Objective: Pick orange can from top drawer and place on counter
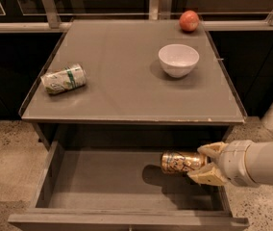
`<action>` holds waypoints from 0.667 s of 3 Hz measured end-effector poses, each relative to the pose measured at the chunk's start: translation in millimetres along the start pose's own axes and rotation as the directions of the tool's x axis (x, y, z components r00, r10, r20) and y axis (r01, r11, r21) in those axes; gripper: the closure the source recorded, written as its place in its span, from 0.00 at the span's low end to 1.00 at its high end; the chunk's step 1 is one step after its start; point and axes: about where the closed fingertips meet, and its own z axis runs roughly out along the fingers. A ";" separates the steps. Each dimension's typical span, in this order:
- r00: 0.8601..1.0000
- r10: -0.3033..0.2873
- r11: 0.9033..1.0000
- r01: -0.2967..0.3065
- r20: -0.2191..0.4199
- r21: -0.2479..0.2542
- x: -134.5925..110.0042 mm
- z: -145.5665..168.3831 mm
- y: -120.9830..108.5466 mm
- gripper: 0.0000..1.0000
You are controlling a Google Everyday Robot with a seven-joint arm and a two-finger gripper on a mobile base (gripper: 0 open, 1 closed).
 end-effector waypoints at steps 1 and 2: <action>1.000 0.000 1.000 0.000 0.000 0.000 -0.1 -0.1 0.0 1.00; 0.999 -0.047 0.999 0.046 0.010 0.022 -18.5 -33.0 -2.5 1.00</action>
Offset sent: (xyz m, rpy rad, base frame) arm -0.0190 -0.0116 0.0950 -0.0485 -0.1060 0.0574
